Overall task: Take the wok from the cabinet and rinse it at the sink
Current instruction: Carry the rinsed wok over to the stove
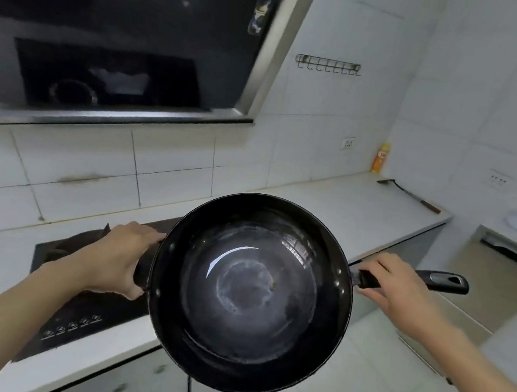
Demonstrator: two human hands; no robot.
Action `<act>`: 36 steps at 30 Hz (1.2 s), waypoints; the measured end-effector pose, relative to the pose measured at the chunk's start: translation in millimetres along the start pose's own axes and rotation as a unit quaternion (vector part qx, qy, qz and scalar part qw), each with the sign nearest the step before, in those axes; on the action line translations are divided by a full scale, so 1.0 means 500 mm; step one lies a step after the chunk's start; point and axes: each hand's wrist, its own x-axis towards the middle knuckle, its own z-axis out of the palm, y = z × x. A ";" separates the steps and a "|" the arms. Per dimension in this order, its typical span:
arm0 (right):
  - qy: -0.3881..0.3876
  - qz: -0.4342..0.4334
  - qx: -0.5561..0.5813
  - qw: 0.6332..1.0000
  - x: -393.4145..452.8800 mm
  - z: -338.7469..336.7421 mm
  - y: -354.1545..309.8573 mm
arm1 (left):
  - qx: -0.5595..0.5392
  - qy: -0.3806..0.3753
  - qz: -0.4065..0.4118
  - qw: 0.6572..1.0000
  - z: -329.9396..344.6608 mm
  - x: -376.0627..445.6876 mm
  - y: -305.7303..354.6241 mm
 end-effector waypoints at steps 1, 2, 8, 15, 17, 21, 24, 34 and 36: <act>0.000 0.006 0.001 1.000 -0.001 0.001 0.030 | 0.004 -0.006 0.006 1.000 0.005 0.039 0.010; 0.000 0.016 0.003 1.000 -0.001 0.003 0.060 | 0.011 -0.012 0.014 1.000 0.009 0.077 0.020; 0.016 0.068 -0.001 0.998 0.033 0.039 0.214 | -0.037 -0.025 0.053 0.998 0.043 0.295 0.063; -0.010 0.105 -0.037 0.994 0.140 0.070 0.358 | -0.038 -0.018 0.090 0.995 0.091 0.552 0.053; -0.012 0.115 -0.051 0.992 0.177 0.077 0.396 | -0.028 -0.022 0.098 0.995 0.103 0.620 0.043; -0.009 0.138 -0.047 0.989 0.240 0.108 0.468 | -0.039 -0.029 0.104 0.993 0.121 0.735 0.023; -0.005 0.128 -0.040 0.991 0.286 0.146 0.524 | -0.019 -0.037 0.095 0.995 0.137 0.810 0.009; -0.010 0.058 0.034 0.998 0.489 0.345 0.790 | 0.019 -0.088 -0.003 0.996 0.224 1.015 0.021; -0.020 0.043 0.054 0.997 0.534 0.389 0.841 | 0.029 -0.106 -0.030 0.994 0.243 1.045 0.027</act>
